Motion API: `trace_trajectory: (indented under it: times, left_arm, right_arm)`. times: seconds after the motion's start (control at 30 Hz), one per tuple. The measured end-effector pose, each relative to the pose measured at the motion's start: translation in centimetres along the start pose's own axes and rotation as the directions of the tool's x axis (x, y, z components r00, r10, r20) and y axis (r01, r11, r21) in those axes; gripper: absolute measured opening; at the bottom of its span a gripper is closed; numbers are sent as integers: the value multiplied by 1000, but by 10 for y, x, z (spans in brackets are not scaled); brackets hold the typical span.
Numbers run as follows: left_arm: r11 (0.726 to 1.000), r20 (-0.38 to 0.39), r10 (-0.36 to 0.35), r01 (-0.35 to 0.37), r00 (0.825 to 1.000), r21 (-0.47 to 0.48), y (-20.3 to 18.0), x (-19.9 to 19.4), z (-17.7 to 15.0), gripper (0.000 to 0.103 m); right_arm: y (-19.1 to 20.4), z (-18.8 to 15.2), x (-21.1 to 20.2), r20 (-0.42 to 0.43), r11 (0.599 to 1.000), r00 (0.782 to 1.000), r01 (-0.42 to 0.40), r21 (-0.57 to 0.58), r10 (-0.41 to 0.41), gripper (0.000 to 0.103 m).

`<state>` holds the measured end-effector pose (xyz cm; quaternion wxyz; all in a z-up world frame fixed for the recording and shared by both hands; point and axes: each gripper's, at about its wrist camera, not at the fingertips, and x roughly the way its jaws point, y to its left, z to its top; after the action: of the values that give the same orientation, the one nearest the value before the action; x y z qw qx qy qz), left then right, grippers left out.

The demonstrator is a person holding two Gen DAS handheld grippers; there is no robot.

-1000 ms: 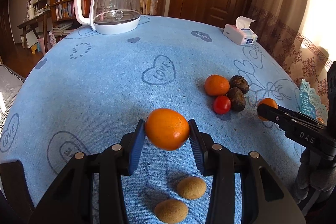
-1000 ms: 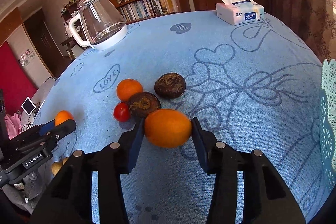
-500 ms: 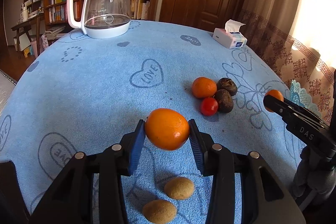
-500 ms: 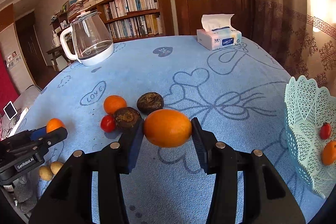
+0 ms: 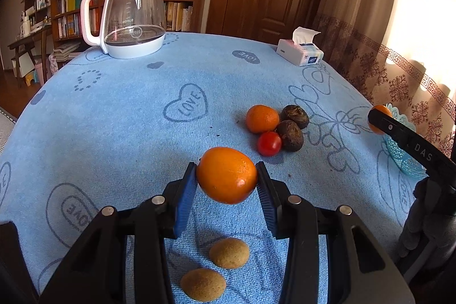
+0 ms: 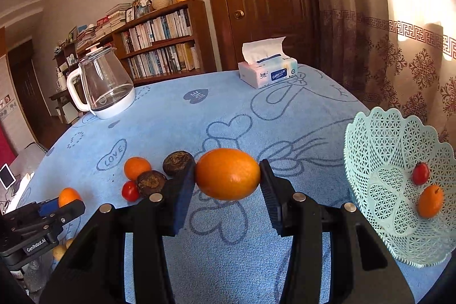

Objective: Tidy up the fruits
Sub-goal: 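Carry the large orange with the right tool over the green basket and lower it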

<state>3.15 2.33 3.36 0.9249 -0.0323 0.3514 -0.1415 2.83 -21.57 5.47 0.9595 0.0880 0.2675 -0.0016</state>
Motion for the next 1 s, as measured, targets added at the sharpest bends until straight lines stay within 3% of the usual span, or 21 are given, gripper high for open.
trace_trajectory:
  times: [0.37, 1.0]
  left_arm:
    - [1000, -2, 12, -12, 1000, 16, -2, 1, -2, 42]
    - [1000, -5, 21, -21, 1000, 16, -1, 2, -4, 42]
  right_arm:
    - [-41, 17, -18, 59, 989, 994, 87, 119, -95, 47]
    - [-96, 14, -17, -6, 943, 985, 165, 290, -171, 47]
